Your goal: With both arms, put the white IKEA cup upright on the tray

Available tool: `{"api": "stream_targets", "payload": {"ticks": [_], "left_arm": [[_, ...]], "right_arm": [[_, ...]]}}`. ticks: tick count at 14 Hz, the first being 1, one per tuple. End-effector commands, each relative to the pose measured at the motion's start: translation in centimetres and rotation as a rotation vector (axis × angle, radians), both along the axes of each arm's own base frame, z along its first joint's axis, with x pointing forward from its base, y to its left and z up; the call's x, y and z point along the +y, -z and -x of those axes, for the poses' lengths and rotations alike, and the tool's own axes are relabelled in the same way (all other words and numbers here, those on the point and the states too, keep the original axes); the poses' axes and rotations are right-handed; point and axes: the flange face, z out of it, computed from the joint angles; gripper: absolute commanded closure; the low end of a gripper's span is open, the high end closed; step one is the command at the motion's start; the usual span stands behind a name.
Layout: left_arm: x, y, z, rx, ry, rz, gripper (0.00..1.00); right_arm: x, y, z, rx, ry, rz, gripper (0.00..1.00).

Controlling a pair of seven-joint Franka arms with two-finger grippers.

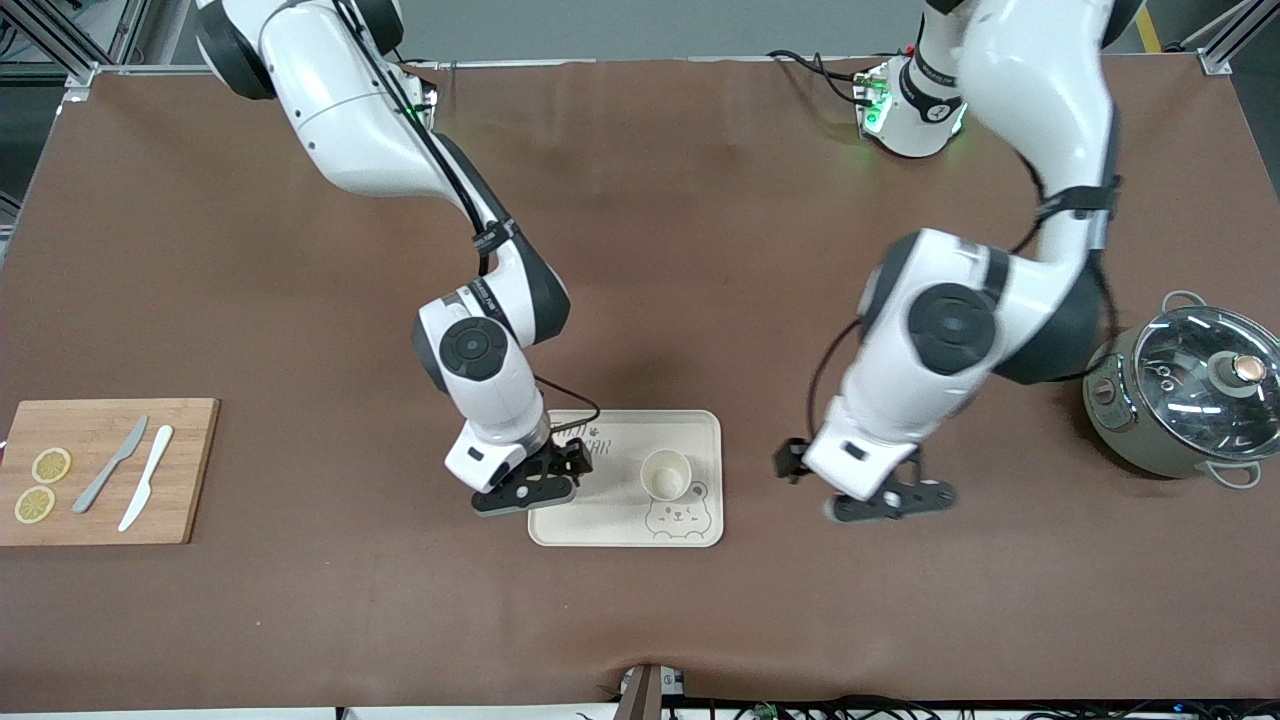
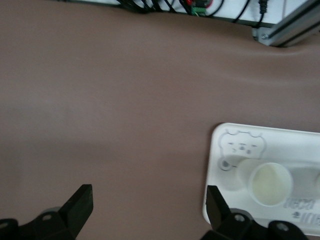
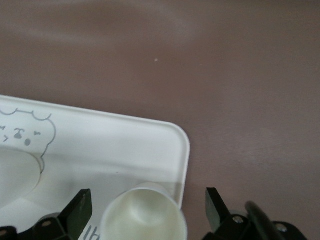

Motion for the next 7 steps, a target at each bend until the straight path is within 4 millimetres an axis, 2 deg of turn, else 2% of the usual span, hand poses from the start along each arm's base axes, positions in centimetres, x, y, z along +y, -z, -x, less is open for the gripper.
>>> {"api": "stream_targets", "payload": {"ticks": [1,4,7], "left_arm": [[4.8,0.1,-0.9,0.016,0.118,-0.010,0.00],[8.5,2.2,-1.8,0.047,0.176,-0.025,0.00],[10.1,3.9,-2.3,0.048,0.177,-0.032,0.00]], "right_arm": [[-3.2,-4.3,-1.3,-0.002,0.056,-0.014,0.00],[-8.1,-9.6,-2.5,-0.005,0.128,-0.027,0.00],[-13.0,-13.9,-2.9,0.013,0.197,-0.021,0.00]]}}
